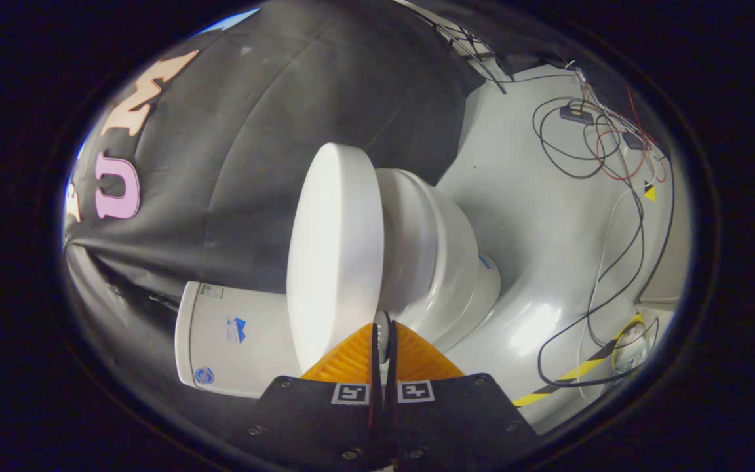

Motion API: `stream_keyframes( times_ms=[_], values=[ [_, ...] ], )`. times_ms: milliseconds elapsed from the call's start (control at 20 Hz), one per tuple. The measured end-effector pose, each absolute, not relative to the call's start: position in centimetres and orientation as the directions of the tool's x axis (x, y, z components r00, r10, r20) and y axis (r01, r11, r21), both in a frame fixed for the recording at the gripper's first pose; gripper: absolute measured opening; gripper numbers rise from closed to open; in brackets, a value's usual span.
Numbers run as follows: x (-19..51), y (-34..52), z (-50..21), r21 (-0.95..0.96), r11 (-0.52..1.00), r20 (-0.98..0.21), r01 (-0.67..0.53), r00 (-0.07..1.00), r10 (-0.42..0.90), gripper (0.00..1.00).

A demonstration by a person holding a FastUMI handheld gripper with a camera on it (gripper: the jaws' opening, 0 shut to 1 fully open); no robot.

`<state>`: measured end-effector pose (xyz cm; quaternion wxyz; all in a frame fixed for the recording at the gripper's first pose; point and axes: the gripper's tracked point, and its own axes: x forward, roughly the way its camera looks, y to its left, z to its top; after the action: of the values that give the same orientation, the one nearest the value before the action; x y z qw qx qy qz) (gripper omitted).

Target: Open the toilet lid.

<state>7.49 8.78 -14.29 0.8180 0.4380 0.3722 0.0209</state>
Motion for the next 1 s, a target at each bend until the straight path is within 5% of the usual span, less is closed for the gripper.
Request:
stream_keyframes(
  times_ms=[1000],
  values=[
    [6.8,11.4,-8.0,0.714,0.677,-0.519,0.176,0.782,0.344,0.01]
  ],
)
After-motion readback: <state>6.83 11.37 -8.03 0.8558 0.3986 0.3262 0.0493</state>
